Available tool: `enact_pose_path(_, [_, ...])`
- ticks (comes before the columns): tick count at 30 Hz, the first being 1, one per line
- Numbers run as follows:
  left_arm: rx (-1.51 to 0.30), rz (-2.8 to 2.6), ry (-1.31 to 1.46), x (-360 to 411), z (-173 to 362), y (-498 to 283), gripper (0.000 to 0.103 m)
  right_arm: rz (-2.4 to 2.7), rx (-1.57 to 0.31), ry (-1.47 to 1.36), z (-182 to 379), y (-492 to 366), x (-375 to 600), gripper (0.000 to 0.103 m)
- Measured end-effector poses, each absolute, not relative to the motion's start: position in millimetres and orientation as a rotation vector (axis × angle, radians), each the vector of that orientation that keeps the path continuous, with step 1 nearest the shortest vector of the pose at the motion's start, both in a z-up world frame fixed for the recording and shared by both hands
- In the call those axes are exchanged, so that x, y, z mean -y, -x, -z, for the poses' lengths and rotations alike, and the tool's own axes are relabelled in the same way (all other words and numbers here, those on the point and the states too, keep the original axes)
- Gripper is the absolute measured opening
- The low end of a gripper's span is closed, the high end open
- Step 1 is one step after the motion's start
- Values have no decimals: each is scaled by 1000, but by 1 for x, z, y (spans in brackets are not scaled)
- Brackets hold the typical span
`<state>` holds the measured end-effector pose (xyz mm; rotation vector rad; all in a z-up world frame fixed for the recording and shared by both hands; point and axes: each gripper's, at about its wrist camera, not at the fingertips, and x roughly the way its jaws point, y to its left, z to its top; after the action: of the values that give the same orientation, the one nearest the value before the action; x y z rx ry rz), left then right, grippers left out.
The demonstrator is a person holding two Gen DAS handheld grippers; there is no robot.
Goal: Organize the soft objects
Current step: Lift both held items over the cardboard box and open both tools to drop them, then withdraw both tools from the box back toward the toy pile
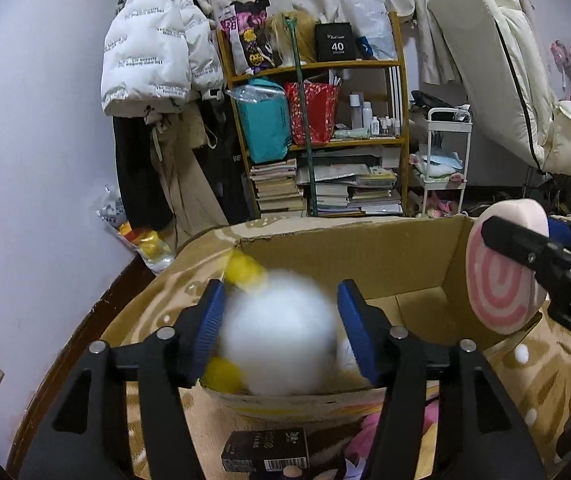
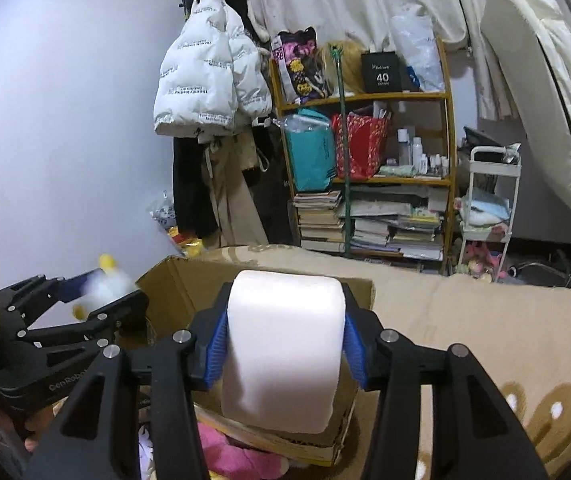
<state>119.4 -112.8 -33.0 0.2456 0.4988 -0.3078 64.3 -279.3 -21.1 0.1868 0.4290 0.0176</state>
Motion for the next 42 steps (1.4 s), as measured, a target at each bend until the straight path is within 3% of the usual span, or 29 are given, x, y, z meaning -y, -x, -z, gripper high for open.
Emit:
enact_pose_path(4, [-507,296,-249,111,33,-120,72,-15,-398,-163,15,-61,277,77])
enact_pose_path(9, [-532,266,-255,103,33,-117,87,-7,-414,-154,13,-58,276,80])
enact_pose_path(11, [-528,236,-260,98,31,-112,93,9,-415,-156,10,-54,275,93])
enact_pose_path(14, [-525,231,-265,91,29,-104,97,18,-387,-140,3,-42,267,103])
enact_pose_path(42, [-641,170,-244,33,8,-5,98,9,-433,-99,-21,46,230,103])
